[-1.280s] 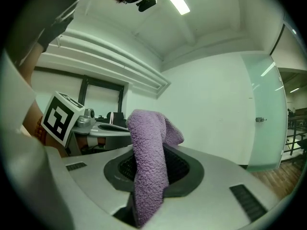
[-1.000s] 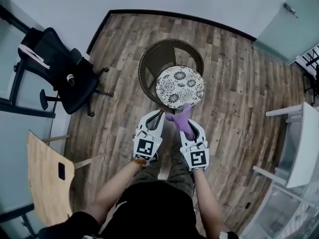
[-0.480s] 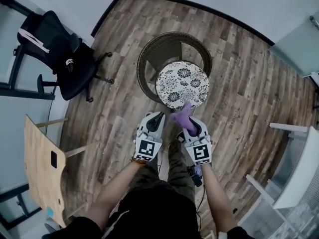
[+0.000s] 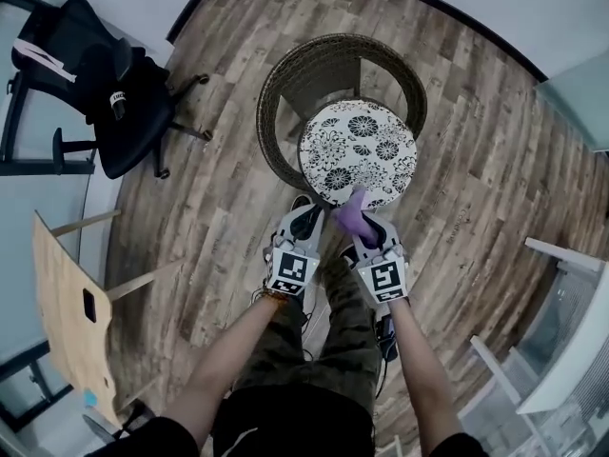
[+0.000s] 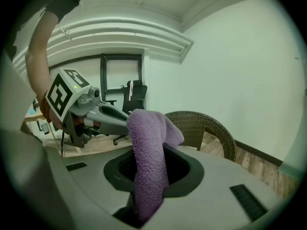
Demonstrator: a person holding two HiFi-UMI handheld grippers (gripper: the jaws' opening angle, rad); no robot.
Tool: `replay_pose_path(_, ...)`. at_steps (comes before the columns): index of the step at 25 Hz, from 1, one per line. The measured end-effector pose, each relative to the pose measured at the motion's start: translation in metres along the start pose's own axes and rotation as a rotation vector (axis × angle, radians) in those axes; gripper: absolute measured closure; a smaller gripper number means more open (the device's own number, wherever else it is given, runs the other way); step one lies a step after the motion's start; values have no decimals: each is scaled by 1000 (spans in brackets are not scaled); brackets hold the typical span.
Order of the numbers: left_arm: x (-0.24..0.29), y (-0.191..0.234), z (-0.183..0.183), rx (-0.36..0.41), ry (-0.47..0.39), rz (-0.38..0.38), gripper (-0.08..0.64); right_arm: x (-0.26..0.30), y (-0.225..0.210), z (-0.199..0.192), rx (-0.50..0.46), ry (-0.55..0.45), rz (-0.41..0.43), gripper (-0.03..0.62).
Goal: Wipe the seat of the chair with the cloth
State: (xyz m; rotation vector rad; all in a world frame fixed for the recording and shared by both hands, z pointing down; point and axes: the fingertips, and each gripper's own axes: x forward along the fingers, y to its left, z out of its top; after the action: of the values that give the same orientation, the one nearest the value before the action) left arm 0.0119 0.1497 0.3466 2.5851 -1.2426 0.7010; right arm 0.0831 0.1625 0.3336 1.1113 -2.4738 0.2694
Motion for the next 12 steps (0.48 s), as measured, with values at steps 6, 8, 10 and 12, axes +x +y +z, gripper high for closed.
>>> replay_pose_path(6,44,4,-87,-70,124,-19,540,49,-4,-67,5,59,31,502)
replay_pose_path(8,59,8,-110,-87,154,-17,540,65,-9,-87,-16,70,40,502)
replay_pose_path(10,74,9,-130,-106,174,-23,540,79,-12,-109,-20,94,49,502)
replay_pose_path(12,90,0,-149,-135,198,-66,540,85,-13,-132,-9,128,48,502)
